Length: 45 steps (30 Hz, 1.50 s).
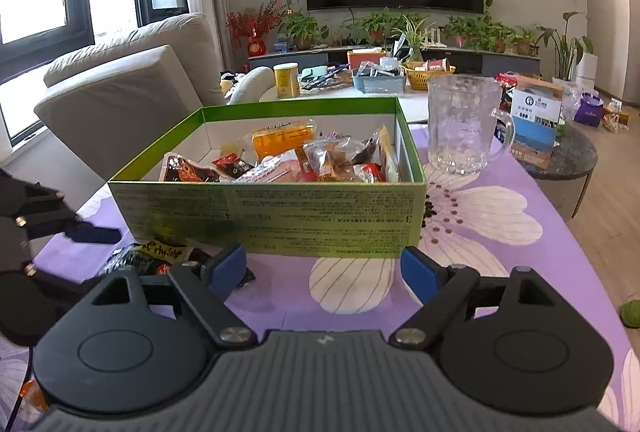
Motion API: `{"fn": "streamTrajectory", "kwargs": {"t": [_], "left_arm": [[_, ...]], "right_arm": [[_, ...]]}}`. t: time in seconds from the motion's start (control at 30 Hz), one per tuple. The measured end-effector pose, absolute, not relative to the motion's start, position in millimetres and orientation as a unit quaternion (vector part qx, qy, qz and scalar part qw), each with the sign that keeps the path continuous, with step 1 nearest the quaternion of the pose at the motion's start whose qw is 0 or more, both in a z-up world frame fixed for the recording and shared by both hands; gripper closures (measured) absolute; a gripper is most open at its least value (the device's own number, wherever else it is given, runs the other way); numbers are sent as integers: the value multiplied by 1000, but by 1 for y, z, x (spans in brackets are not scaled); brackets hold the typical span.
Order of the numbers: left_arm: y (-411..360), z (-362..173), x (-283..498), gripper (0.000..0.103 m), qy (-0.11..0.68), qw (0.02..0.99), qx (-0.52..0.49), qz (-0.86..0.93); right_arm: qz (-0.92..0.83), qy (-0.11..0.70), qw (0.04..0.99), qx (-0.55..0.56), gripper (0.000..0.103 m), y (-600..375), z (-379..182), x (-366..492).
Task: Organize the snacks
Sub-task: 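Grasp the black snack bag with the left tool while the right moves toward the wrapped dark snack, then grasp the clear-wrapped dark snack with the right tool and lift it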
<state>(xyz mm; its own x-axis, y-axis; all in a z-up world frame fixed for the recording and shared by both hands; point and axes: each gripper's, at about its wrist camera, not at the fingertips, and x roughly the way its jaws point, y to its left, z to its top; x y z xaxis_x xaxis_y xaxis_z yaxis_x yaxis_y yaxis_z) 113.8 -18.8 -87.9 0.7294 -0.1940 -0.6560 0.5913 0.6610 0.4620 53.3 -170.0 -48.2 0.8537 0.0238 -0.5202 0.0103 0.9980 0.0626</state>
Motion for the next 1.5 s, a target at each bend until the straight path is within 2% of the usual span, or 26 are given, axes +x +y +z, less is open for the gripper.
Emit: {"fn": "streamTrajectory", "kwargs": {"t": [0.23, 0.53, 0.7, 0.9, 1.2, 1.5], "left_arm": [[13, -66, 128, 96, 319, 893, 232, -216], [58, -47, 128, 97, 332, 919, 73, -200], [67, -38, 121, 97, 317, 927, 57, -192], [76, -42, 120, 97, 321, 925, 42, -197], [82, -45, 124, 96, 326, 921, 32, -211], [82, -44, 122, 96, 323, 921, 28, -217]], "right_arm": [[46, 290, 955, 39, 39, -151, -58, 52], [41, 307, 949, 58, 39, -124, -65, 67], [28, 350, 934, 69, 39, -113, -74, 83], [16, 351, 934, 66, 39, -98, -75, 95], [-20, 355, 934, -2, 39, -76, -84, 110], [-5, 355, 935, 4, 39, -91, -77, 101]]}}
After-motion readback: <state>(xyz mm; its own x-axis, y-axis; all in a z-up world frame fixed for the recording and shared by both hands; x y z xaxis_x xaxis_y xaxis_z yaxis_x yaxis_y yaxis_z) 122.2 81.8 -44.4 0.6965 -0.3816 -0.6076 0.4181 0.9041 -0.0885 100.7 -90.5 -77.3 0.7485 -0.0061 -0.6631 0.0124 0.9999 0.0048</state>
